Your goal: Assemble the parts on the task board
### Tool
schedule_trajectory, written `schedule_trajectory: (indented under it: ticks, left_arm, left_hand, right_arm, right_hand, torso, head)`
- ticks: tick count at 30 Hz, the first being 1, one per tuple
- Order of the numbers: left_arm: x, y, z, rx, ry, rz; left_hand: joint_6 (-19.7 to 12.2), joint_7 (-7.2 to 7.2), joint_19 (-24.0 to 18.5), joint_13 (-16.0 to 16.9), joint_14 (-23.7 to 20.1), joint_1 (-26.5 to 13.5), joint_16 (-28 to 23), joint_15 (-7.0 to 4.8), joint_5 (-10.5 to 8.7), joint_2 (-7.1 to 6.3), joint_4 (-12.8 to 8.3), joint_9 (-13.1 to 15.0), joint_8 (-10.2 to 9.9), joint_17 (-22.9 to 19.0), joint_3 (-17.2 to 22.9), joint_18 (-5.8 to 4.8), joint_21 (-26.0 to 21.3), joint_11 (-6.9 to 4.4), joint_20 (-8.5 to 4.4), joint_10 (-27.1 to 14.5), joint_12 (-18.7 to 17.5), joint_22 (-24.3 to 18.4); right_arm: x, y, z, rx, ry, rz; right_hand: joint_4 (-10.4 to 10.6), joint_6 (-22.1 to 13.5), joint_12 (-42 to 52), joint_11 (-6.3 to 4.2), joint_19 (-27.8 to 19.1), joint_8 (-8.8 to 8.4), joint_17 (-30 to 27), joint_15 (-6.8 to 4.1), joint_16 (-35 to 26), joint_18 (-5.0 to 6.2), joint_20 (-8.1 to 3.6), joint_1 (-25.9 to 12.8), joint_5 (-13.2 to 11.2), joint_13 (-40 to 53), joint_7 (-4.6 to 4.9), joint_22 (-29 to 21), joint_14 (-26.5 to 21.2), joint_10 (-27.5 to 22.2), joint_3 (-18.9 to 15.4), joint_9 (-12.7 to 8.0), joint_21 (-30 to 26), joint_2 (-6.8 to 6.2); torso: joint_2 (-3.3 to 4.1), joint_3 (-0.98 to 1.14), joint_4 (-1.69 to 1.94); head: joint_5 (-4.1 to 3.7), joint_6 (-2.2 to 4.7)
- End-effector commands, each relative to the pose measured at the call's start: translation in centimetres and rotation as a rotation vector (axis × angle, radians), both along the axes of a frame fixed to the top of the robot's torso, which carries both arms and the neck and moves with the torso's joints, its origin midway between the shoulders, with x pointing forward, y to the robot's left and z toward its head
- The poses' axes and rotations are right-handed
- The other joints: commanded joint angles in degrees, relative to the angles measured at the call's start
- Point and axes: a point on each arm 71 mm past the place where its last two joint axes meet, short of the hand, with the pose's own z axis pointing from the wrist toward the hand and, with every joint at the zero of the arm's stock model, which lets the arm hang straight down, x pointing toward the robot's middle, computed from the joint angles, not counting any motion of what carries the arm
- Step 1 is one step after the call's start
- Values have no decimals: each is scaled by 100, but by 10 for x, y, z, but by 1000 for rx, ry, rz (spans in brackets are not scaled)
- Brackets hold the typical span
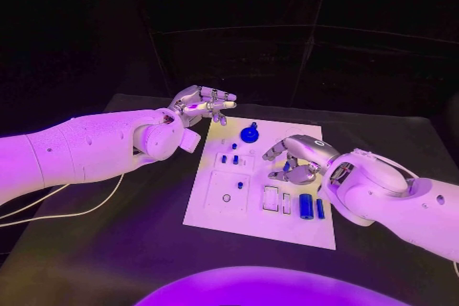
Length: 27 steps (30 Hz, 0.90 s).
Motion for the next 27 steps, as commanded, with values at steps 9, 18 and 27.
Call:
schedule_trajectory:
  ticks: [9,18,27]
  left_arm:
    - [-1,0,2,-7,-5,-8]
    - [-1,0,2,-7,-5,-10]
    - [0,-2,2,-9,-5,-13]
  left_hand:
    - [-42,-17,-37,5,-37,43,-3,-5,24,3,-17,3,26,-5,-16,77,-36,7,12,-43,39,-5]
    - [-42,-17,-37,5,-37,43,-3,-5,24,3,-17,3,26,-5,-16,77,-36,7,12,-43,39,-5]
    - [-42,-17,-37,5,-37,43,-3,-5,24,3,-17,3,26,-5,-16,77,-36,7,12,-43,39,-5]
  right_arm:
    - [15,-39,10,-72,39,-137]
    - [20,-41,4,-171,44,-143]
    - [22,-27,-1,-213,56,-114]
  right_hand:
    - [14,-67,115,-28,-68,6,-213,-13,-214,77,-21,126,-16,5,-40,-267,-28,-140,-493,12,-209,93]
    - [215,-257,229,-9,-151,9,-360,1,-363,105,-12,362,-6,10,-30,-516,-69,-405,-1037,12,-401,142]
    - [281,-108,533,-49,-24,51,-225,-32,-273,86,-39,518,25,36,-32,-415,22,-57,-1079,29,-353,391]
  torso:
    - [10,2,0]
    - [10,0,10]
    - [12,2,18]
  head:
    - [-228,93]
    - [-295,111]
    - [-299,100]
